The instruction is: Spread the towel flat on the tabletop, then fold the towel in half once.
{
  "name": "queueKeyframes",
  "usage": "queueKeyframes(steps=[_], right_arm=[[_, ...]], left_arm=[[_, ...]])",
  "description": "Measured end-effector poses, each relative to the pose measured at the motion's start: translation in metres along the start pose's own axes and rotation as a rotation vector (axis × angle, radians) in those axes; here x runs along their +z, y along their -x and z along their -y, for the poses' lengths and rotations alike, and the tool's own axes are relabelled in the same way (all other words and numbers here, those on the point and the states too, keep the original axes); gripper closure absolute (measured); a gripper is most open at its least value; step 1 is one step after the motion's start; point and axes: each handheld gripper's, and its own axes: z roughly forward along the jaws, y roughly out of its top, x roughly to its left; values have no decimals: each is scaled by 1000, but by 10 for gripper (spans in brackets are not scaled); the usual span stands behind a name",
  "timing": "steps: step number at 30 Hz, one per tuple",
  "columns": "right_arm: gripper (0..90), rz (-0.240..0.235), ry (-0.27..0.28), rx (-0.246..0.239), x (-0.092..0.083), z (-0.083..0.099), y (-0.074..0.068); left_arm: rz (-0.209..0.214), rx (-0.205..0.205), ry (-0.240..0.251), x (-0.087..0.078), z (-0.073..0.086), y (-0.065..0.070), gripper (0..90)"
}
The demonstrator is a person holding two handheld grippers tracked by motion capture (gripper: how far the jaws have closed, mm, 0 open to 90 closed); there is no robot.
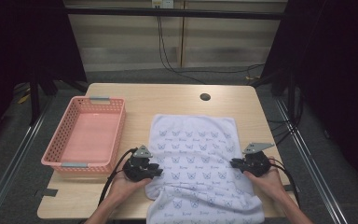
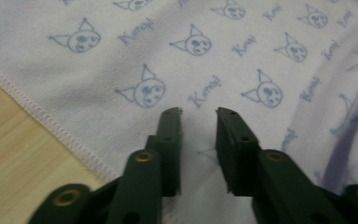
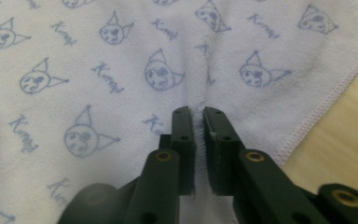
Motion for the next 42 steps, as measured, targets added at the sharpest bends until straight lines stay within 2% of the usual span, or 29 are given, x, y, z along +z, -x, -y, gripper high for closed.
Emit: queueKeyframes(steps=[3,4,6,9,10,12,13,15,16,18,19,20,23,24,26,28,29,30,31,33,36,39,42], right_arm=[[873,-15,-4,22,-10,11,-4],[874,-22,-7,25,-14,14,-7],[876,-36,-21,32,-23,22,-14],[876,-51,-42,27,-32,29,-25],[876,-68,-44,24,-34,32,-28],[874,-84,-65,36,-40,36,-35],[872,-86,-73,31,-42,37,-37],[861,-100,-78,28,-45,40,-42],[829,-105,-85,18,-47,41,-44],[727,-100,-54,13,-49,39,-45],[691,-88,-32,32,-50,36,-42],[658,-71,-8,37,-50,34,-39],[625,-29,61,70,-50,22,-22],[611,7,81,78,-48,15,-13],[599,40,103,85,-40,4,4],[567,75,95,86,-29,-7,19],[556,77,94,87,-24,-10,25],[541,87,91,101,-15,-15,34],[540,96,79,96,-9,-19,40],[510,115,66,99,1,-24,49],[489,130,49,115,17,-31,64],[481,128,58,127,24,-33,70],[474,143,30,136,31,-31,72]], left_arm=[[-2,44,-14,1,0,7,878],[9,42,-15,1,1,8,890],[34,37,-19,0,4,11,897],[64,61,-44,-5,8,20,898],[66,58,-46,-7,11,24,898],[97,47,-53,-11,17,31,898],[99,48,-61,-14,20,35,898],[130,52,-69,-20,28,43,896],[141,56,-71,-23,31,45,894],[144,69,-64,-28,34,46,844],[149,46,-46,-28,33,45,812],[134,40,-32,-29,30,42,787],[105,-3,12,-26,15,28,716],[100,-6,26,-24,10,24,701],[80,-27,49,-18,-1,13,663],[45,-36,64,-11,-12,2,648],[26,-41,71,-7,-18,-6,636],[23,-57,75,-3,-23,-13,630],[7,-68,92,-1,-26,-20,623],[-32,-83,83,3,-32,-28,600],[-58,-118,95,11,-38,-41,558],[-72,-147,110,16,-39,-51,544],[-90,-134,93,17,-41,-55,529]])
